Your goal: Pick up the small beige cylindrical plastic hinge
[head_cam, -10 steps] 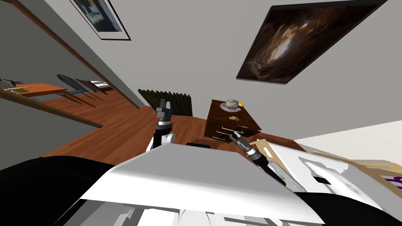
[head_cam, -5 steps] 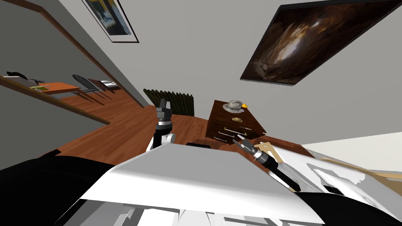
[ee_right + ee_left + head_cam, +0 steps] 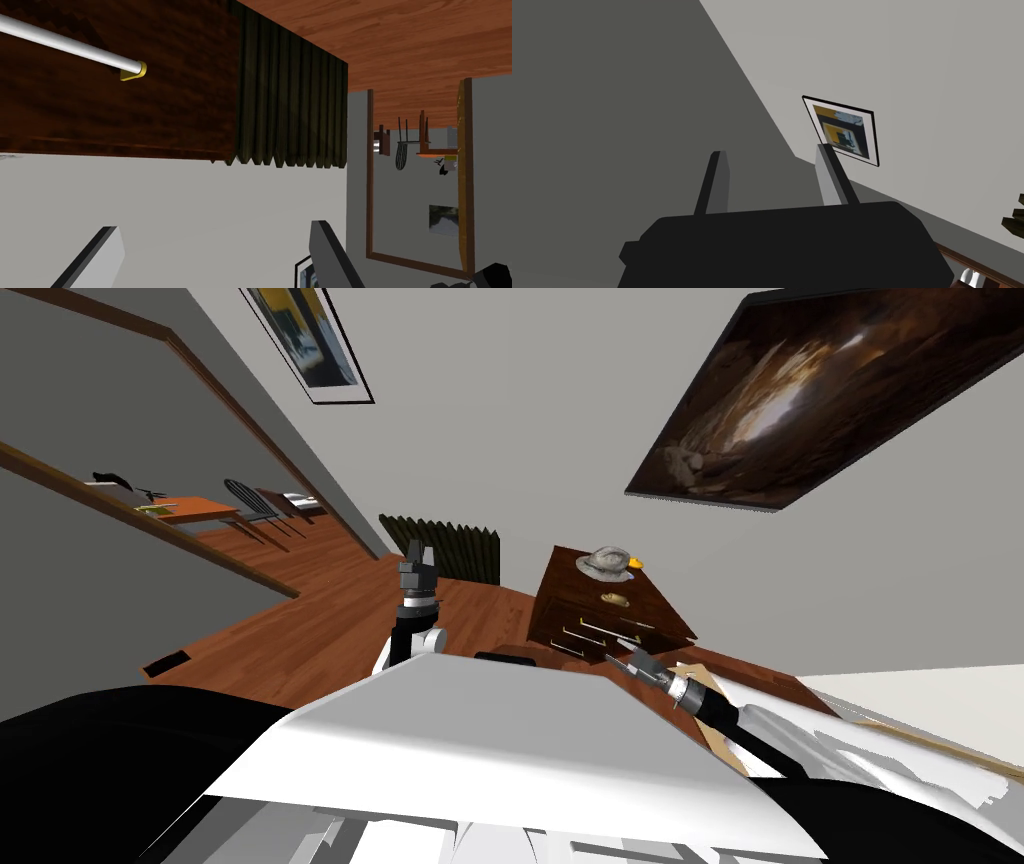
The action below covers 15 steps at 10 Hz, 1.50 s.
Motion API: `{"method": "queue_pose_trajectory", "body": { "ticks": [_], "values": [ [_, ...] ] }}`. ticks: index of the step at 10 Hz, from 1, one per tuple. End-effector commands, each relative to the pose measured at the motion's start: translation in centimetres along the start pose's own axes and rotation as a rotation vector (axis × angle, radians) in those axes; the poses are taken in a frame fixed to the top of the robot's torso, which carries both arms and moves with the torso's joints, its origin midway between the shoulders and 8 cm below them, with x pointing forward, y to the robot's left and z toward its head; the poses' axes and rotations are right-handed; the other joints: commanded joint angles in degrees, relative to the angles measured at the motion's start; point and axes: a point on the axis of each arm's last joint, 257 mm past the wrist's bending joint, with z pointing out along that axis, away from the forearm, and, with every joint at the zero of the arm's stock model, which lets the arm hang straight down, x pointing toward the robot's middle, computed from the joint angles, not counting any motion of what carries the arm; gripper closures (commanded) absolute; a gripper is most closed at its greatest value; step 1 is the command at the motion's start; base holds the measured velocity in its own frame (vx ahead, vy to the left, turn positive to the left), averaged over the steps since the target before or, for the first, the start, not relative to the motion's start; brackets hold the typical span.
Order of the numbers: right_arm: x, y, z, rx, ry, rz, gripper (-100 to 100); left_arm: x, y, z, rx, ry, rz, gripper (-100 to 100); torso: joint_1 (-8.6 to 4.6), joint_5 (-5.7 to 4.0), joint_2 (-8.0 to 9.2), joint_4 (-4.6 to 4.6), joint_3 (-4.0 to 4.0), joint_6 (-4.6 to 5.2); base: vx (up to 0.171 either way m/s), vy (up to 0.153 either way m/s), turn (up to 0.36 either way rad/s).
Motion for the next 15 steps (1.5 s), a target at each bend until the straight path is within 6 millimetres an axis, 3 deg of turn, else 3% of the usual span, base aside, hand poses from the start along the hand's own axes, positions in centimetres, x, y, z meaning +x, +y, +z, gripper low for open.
{"method": "queue_pose_trajectory", "body": {
  "ticks": [1,2,5,6,9,11,12,14,15],
  "values": [
    [0.7,-1.1,-1.3,-0.001,0.055,-0.036,-100,0.0,0.0,0.0,0.000,0.000,0.000,0,0.00,0.00,0.00,0.00,0.00,0.00,0.042,0.040,0.070],
    [2.2,-2.0,-2.6,0.003,0.121,-0.070,-100,0.0,0.0,0.0,0.000,0.000,0.000,0,-0.03,0.01,0.01,0.00,0.00,0.03,0.054,0.031,0.128],
    [3.2,-4.1,-4.7,0.000,0.220,-0.133,-100,0.0,0.0,0.0,0.000,0.000,0.000,0,-0.09,-0.02,-0.06,-0.01,-0.03,0.00,0.056,0.028,0.092],
    [4.5,-5.2,-6.3,0.007,0.287,-0.164,-100,0.0,0.0,0.0,0.000,0.000,0.000,0,-0.07,-0.01,-0.05,-0.01,-0.03,0.04,0.067,0.042,0.127],
    [5.0,-7.1,-8.3,0.002,0.377,-0.222,-100,0.0,0.0,0.0,0.000,0.000,0.000,0,-0.07,-0.01,-0.15,-0.03,-0.09,0.01,0.075,0.023,0.087],
    [6.6,-9.4,-11.8,0.008,0.512,-0.288,-100,0.0,0.0,0.0,0.000,0.000,0.000,0,-0.12,-0.02,-0.18,-0.04,-0.10,0.01,0.114,0.022,0.155],
    [6.2,-9.8,-12.0,0.004,0.523,-0.302,-100,0.0,0.0,0.0,0.000,0.000,0.000,0,-0.06,-0.02,-0.31,-0.07,-0.18,-0.01,0.100,0.018,0.064],
    [7.4,-11.9,-15.3,0.005,0.649,-0.359,-100,0.0,0.0,0.0,0.000,0.000,0.000,0,-0.07,-0.02,-0.24,-0.06,-0.14,0.00,0.108,0.023,0.145],
    [7.1,-12.2,-15.5,0.002,0.656,-0.370,-100,0.0,0.0,0.0,0.000,0.000,0.000,0,-0.04,0.00,-0.28,-0.07,-0.17,0.02,0.098,0.000,0.046]
  ]
}}
